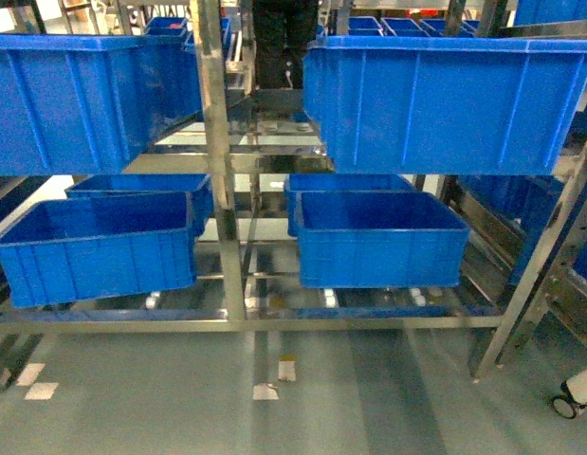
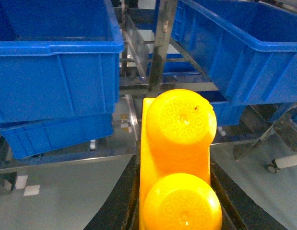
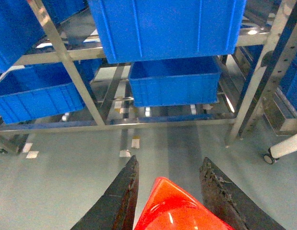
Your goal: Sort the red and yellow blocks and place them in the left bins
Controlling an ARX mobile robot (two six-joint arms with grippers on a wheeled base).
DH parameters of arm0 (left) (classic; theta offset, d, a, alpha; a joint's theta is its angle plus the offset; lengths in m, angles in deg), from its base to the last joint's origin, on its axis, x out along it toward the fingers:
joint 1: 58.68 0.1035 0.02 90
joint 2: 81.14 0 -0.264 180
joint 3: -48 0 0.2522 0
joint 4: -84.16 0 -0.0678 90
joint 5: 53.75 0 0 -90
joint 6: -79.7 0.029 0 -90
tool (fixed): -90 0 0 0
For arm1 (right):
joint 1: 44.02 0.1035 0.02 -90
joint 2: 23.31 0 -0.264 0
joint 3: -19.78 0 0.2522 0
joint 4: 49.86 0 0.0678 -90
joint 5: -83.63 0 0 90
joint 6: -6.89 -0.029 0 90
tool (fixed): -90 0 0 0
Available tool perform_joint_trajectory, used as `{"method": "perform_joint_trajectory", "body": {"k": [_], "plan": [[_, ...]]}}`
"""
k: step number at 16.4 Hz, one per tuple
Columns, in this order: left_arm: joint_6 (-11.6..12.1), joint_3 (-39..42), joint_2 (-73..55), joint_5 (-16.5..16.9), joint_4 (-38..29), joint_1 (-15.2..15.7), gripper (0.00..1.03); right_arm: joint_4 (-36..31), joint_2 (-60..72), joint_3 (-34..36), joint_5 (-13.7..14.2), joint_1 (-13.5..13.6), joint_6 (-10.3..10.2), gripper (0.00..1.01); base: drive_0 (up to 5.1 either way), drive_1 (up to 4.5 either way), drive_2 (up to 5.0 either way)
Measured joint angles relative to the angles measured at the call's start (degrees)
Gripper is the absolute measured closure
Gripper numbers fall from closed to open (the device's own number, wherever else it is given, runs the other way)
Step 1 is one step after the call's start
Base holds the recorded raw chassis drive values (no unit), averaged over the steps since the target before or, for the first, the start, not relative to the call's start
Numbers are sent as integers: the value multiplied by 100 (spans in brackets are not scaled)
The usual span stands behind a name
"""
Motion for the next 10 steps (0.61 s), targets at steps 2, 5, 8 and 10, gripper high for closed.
{"method": "perform_joint_trajectory", "body": {"k": [2, 5, 8, 10], "plan": [[0, 0, 0, -2, -7, 0, 76, -24, -11, 0, 0, 0, 2, 68, -490, 120, 344], [0, 0, 0, -4, -2, 2, 76, -17, 0, 0, 0, 0, 2, 68, -506, 239, 239], [-7, 0, -4, -28, 15, 26, 76, -31, 0, 0, -42, 11, 11, 68, -506, 239, 239], [-28, 0, -4, -28, -9, 20, 76, -2, 0, 0, -15, 0, 22, 68, -506, 239, 239]]}}
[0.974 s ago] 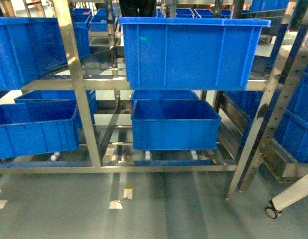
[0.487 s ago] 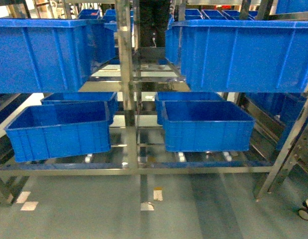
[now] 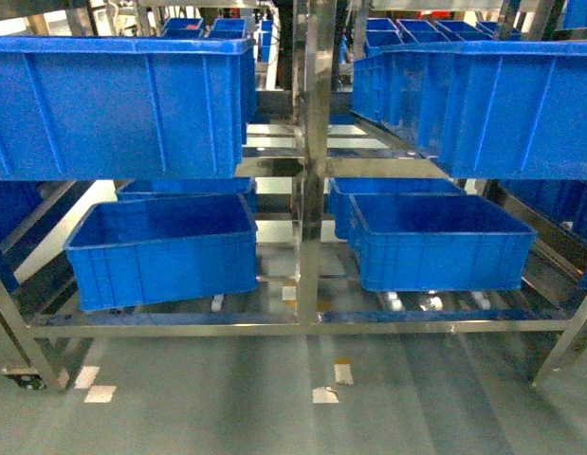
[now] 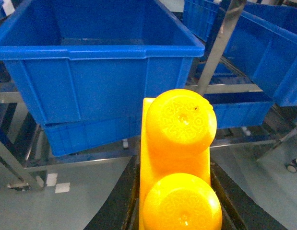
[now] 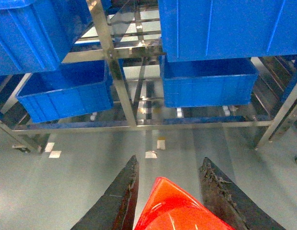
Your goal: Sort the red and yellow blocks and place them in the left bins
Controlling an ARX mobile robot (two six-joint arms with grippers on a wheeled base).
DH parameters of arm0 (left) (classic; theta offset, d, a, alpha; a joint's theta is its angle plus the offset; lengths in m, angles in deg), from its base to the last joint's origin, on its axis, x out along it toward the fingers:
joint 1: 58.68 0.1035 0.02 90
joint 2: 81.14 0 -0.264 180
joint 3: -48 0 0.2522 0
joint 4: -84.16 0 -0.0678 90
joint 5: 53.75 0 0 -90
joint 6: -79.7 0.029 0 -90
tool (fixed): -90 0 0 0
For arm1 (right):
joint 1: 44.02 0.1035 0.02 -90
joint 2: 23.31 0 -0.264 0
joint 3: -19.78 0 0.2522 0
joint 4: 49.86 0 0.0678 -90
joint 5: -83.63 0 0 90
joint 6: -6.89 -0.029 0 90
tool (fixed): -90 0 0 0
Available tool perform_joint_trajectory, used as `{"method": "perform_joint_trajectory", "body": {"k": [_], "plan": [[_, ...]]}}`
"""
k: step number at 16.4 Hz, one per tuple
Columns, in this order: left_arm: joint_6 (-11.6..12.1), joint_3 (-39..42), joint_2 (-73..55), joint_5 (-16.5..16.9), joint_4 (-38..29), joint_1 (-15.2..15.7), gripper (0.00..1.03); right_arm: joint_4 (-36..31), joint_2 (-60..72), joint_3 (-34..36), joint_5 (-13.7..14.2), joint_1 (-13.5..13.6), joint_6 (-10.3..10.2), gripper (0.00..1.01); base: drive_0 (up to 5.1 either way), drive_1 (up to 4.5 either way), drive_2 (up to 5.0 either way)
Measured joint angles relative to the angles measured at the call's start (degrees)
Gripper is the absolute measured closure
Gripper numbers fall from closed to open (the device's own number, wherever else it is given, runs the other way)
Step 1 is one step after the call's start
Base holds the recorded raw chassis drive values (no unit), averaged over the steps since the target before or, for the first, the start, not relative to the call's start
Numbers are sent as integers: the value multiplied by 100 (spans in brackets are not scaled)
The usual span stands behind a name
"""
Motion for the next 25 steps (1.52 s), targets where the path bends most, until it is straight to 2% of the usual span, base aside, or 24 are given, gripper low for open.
{"method": "perform_joint_trajectory", "body": {"k": [5, 25], "plan": [[-7, 2, 24, 26, 0, -20, 76, -13, -13, 0, 2, 0, 0, 68, -506, 239, 239], [-9, 0, -15, -4, 13, -9, 76, -22, 2, 4, 0, 4, 2, 68, -4, 425, -433]]}}
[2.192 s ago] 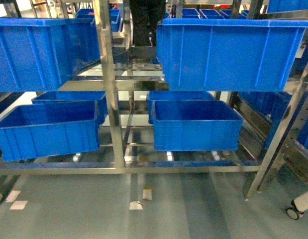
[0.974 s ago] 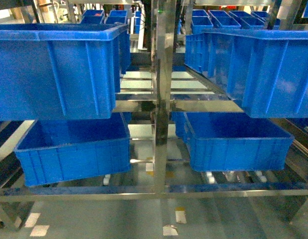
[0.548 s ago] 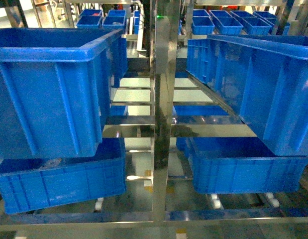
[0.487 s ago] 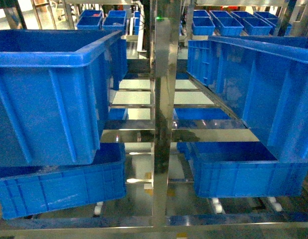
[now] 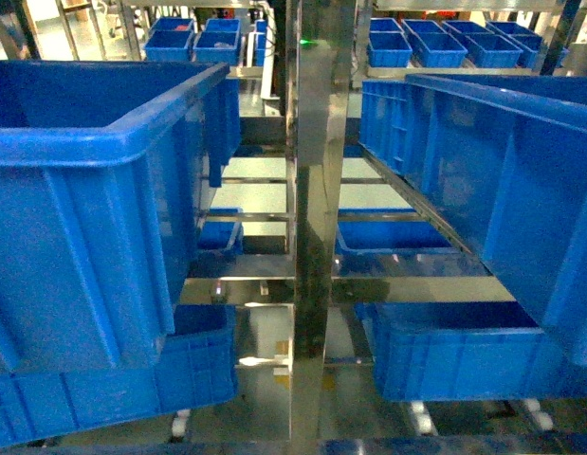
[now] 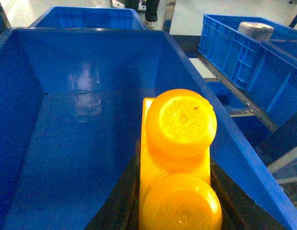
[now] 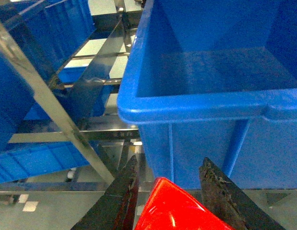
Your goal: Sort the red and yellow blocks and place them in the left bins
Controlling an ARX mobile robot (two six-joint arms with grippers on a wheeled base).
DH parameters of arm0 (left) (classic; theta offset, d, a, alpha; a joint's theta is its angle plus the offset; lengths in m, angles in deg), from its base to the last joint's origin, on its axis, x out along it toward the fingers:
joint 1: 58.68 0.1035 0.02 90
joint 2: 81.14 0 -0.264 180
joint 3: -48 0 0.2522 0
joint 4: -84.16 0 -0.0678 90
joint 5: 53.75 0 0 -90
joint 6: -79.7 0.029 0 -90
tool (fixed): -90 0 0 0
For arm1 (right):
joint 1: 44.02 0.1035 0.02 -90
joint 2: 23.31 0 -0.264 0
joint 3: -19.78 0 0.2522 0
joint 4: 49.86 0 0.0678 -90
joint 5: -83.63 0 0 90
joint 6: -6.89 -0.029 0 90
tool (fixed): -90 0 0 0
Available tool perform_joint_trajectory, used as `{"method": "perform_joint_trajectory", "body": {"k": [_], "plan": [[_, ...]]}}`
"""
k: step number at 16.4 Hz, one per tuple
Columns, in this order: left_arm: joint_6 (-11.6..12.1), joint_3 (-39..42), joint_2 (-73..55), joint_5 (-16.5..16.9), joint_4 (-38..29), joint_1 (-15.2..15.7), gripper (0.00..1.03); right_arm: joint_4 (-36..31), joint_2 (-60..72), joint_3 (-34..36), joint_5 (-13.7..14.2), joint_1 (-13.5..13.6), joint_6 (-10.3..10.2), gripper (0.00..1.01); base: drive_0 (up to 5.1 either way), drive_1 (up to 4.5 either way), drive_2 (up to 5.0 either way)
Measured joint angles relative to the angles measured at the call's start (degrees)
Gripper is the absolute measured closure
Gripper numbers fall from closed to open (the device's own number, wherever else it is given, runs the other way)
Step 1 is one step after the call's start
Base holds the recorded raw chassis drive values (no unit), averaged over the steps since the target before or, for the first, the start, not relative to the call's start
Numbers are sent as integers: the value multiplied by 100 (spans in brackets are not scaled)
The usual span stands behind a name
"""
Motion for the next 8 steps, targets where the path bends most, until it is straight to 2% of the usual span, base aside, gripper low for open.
{"method": "perform_joint_trajectory", "body": {"k": [8], "plan": [[0, 2, -11, 11, -7, -7, 76, 11, 22, 2, 7, -4, 2, 68, -4, 425, -433]]}}
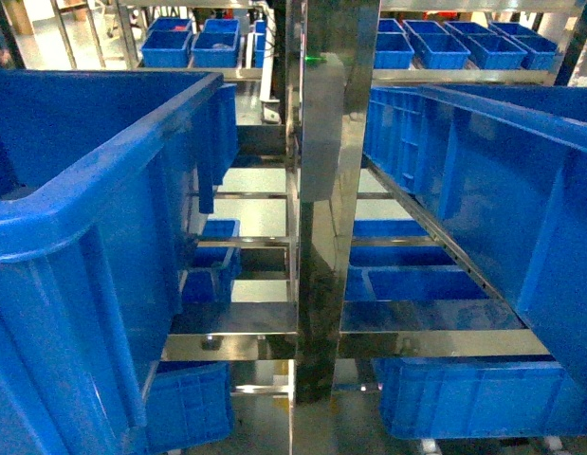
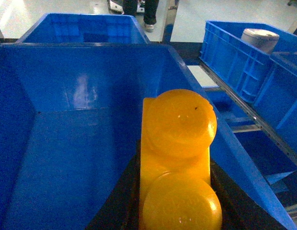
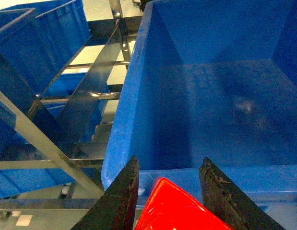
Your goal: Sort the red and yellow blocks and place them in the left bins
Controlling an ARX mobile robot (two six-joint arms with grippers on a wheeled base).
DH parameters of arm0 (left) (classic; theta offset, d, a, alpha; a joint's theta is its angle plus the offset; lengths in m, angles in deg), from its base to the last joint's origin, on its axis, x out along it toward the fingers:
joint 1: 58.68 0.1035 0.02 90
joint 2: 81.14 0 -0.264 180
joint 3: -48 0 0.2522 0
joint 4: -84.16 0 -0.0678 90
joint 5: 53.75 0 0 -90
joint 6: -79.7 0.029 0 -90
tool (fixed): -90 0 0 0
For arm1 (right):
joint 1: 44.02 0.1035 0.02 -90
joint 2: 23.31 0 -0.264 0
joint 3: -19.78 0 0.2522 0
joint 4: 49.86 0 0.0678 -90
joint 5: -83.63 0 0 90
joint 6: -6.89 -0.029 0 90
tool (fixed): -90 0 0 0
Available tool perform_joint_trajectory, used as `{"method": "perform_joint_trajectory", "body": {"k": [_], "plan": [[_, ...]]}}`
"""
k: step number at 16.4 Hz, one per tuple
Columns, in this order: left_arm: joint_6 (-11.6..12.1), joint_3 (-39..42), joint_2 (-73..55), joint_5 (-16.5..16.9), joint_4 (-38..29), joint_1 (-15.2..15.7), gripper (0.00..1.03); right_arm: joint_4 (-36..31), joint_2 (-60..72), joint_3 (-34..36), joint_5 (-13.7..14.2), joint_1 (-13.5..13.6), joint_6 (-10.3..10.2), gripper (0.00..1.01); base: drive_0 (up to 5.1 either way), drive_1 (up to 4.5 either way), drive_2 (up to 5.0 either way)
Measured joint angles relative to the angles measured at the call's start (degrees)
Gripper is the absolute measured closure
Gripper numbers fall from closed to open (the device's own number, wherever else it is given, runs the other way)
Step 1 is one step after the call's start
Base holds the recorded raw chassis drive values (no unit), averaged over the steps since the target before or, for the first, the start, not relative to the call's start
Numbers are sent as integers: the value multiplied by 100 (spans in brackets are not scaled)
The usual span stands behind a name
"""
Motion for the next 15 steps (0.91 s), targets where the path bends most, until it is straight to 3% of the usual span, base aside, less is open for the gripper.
{"method": "perform_joint_trajectory", "body": {"k": [1, 2, 4, 6, 7, 9, 11, 13, 14, 15], "plan": [[0, 0, 7, -2, 0, 2, 76, 72, 330, -343, -105, -254, -11, 68, -4, 425, -433], [0, 0, 7, 0, 2, 2, 76, -433, 1784, -1779, -101, -485, -140, 68, -4, 425, -433], [0, 0, 11, 0, 0, 2, 76, -345, 3071, -2382, -334, -439, -396, 68, -4, 425, -433], [0, 0, 11, 0, 0, 0, 76, -85, 4426, -2848, -667, -404, -918, 68, -4, 425, -433], [0, 0, 11, 0, 2, 0, 76, -417, 4990, -3008, -393, -330, -1069, 68, -4, 425, -433], [0, 0, 11, 0, 4, 0, 77, -448, 5705, -3600, -31, -326, -1202, 68, -4, 425, -433], [0, 0, 11, 0, -2, 0, 77, -210, 6461, -4465, 380, -269, -1121, 68, -4, 425, -433], [0, 0, 11, 0, 0, 0, 77, 232, 7243, -5206, 728, -310, -778, 68, -2, 212, -216], [0, 0, 11, 2, 0, 0, 77, 286, 7449, -5447, 750, -354, -721, 68, 0, 0, 0], [0, 0, 11, 0, 0, 0, 77, 326, 7622, -5661, 999, -404, -507, 68, 0, 0, 0]]}}
